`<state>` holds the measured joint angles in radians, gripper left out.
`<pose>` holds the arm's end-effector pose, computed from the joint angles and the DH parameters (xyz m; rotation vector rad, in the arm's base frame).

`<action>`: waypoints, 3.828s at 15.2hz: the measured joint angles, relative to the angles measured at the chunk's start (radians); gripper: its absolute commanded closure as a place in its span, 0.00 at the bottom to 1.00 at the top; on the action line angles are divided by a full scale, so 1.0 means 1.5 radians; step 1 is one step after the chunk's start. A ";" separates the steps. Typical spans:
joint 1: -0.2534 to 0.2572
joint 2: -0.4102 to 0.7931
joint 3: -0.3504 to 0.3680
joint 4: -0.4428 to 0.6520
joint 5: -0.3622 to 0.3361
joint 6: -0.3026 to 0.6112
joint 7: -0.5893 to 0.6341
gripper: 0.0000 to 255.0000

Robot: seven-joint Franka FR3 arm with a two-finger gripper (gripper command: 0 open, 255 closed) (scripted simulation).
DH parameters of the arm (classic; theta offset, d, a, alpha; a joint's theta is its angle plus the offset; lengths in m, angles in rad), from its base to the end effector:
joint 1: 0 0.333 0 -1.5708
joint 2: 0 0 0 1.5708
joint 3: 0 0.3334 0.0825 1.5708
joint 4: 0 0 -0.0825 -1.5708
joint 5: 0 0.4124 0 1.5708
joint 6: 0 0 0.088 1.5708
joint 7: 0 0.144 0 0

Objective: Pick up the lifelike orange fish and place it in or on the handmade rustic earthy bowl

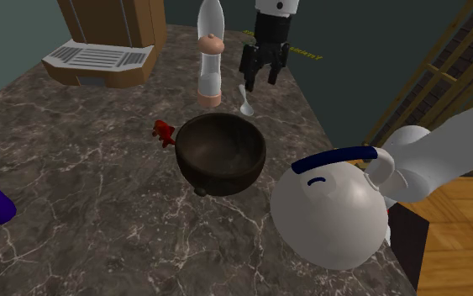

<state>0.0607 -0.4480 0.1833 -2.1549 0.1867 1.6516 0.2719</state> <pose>0.4109 0.1378 0.5432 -3.0487 0.1051 0.1300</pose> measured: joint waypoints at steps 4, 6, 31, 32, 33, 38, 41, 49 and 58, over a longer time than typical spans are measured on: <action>0.017 0.061 0.026 0.031 0.045 0.034 0.040 0.00; 0.022 0.100 0.036 0.056 0.063 0.050 0.054 0.00; 0.093 0.402 0.111 0.262 0.148 0.197 0.169 0.00; 0.093 0.402 0.111 0.262 0.148 0.197 0.169 0.00; 0.093 0.402 0.111 0.261 0.148 0.197 0.169 0.00; 0.093 0.402 0.111 0.261 0.148 0.198 0.169 1.00; 0.093 0.402 0.111 0.261 0.148 0.198 0.169 1.00; 0.198 0.448 0.122 0.379 -0.088 0.107 0.384 0.00; 0.244 0.472 0.114 0.365 -0.214 0.118 0.488 0.00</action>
<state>0.4268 0.2600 0.3543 -1.6075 -0.1337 1.8283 1.0033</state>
